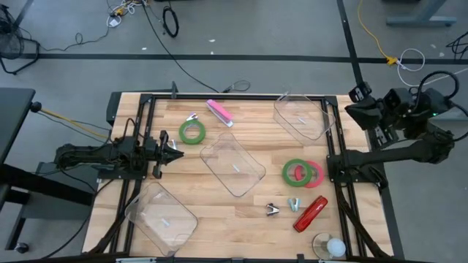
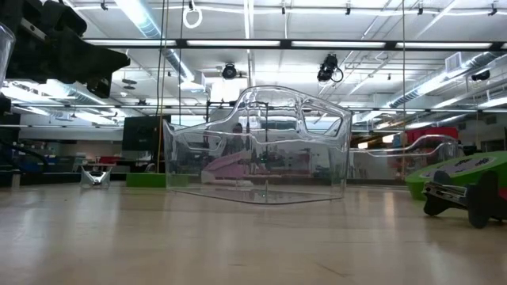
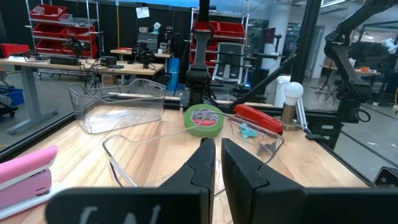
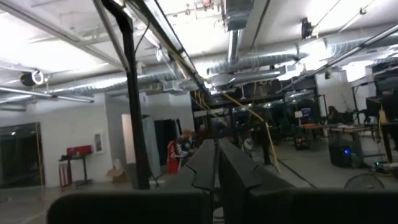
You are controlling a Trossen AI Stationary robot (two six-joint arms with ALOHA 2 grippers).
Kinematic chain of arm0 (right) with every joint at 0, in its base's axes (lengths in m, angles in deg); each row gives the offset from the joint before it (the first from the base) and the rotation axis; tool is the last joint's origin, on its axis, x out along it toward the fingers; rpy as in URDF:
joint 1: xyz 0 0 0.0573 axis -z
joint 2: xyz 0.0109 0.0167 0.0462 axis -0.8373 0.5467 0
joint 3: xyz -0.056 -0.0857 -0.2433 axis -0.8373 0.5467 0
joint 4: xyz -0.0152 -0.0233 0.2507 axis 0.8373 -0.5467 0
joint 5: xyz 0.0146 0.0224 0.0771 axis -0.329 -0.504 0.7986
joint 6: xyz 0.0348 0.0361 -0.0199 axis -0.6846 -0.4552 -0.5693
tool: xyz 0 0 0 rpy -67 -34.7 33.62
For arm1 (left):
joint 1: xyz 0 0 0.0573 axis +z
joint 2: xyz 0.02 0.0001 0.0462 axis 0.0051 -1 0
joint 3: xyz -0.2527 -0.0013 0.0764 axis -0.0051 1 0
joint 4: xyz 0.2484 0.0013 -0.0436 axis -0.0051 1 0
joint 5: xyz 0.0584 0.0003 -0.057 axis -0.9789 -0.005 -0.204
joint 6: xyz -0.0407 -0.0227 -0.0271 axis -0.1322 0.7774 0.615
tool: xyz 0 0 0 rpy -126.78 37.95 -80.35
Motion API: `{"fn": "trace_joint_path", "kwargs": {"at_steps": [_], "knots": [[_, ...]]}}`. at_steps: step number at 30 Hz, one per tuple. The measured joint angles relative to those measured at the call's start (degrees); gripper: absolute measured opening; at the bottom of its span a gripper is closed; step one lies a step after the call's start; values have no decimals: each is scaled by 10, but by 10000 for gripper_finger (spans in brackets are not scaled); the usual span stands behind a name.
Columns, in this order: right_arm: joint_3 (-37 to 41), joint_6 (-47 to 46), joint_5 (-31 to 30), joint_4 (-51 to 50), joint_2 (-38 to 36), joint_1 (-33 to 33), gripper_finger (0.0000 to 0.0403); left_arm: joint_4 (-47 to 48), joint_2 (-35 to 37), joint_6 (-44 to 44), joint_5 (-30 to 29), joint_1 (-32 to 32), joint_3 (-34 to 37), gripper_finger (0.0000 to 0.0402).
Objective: Pick and place Stapler, Stapler remover, tape
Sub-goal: Put the red stapler into the middle transparent bin
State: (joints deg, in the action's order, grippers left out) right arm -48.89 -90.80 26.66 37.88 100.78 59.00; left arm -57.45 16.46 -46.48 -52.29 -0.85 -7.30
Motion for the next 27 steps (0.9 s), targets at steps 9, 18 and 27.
{"fn": "trace_joint_path", "kwargs": {"at_steps": [9,18,27], "knots": [[-7,9,9,-22,18,0,23,0,0,0,0,0,0,30],[-7,26,9,-28,23,0,23,0,0,0,0,0,0,30],[-7,26,54,-29,33,0,23,0,0,0,0,0,0,30]]}}
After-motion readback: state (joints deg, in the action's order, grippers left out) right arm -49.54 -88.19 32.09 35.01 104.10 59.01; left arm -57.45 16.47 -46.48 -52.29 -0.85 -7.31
